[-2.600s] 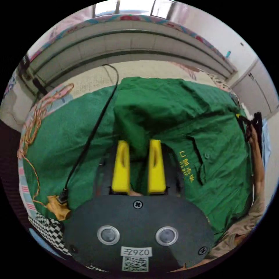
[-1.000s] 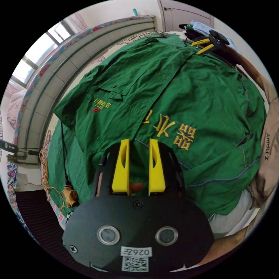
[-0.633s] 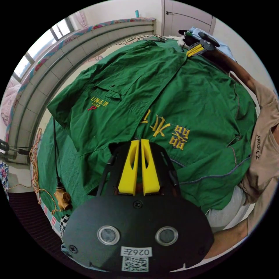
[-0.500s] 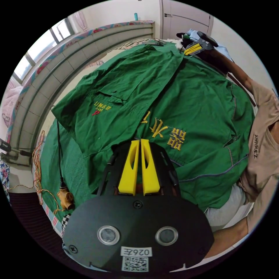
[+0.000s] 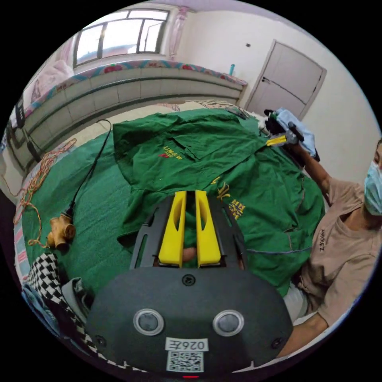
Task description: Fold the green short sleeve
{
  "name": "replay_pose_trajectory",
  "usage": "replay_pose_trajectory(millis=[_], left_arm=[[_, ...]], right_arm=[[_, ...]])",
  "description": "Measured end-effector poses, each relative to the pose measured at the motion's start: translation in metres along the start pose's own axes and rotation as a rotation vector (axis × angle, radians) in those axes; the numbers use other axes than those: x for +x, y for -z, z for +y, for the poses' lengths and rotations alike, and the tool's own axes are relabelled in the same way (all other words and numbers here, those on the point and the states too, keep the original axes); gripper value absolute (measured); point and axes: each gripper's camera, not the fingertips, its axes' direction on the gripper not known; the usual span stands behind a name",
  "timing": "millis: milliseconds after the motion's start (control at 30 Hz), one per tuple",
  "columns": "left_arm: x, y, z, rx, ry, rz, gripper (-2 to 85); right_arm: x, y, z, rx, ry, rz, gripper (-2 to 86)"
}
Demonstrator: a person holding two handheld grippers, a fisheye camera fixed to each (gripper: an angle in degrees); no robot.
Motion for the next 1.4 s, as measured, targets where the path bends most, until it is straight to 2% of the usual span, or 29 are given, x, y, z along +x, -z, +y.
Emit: replay_pose_trajectory(millis=[167,300,400,533,700,800,900,967,1100,1233,1300,1400], left_arm=[[-0.029,-0.018,-0.021,-0.056,0.142,0.116,15.5],[-0.040,-0.029,-0.044,-0.085,0.222,0.115,15.3],[-0.056,-0.022,-0.051,-0.040,0.320,0.128,12.6],[-0.070,-0.010,-0.052,0.001,0.426,0.226,14.2],[-0.061,-0.020,-0.063,-0.081,0.440,0.120,13.3],[-0.063,-0.025,-0.076,-0.135,0.451,0.007,4.4],[-0.054,0.002,-0.077,0.008,0.432,0.051,1.6],[-0.042,0.020,-0.073,0.072,0.395,0.019,0.9],[-0.021,0.022,-0.058,0.002,0.321,-0.009,0.1],[-0.008,0.003,-0.048,-0.094,0.316,-0.022,0.3],[0.004,0.019,-0.049,-0.040,0.306,-0.060,0.4],[0.028,0.046,-0.067,0.016,0.216,-0.162,0.4]], right_arm=[[0.021,0.004,0.009,0.029,-0.065,-0.082,-1.4],[0.029,0.009,0.015,0.042,-0.078,-0.092,-1.5],[0.036,0.015,0.016,0.038,-0.077,-0.097,-1.5],[0.044,0.024,0.021,0.043,-0.078,-0.099,-1.4],[0.054,0.034,0.025,0.051,-0.098,-0.109,-1.4],[0.063,0.043,0.027,0.056,-0.127,-0.124,-1.4],[0.079,0.068,0.030,0.100,-0.165,-0.134,-1.5],[0.091,0.101,0.041,0.217,-0.194,-0.167,-1.5],[0.093,0.112,0.060,0.251,-0.203,-0.226,-1.5],[0.079,0.080,0.068,0.097,-0.203,-0.315,-0.9],[0.080,0.091,0.077,0.135,-0.232,-0.321,0.0],[0.091,0.132,0.093,0.298,-0.298,-0.400,1.9]])
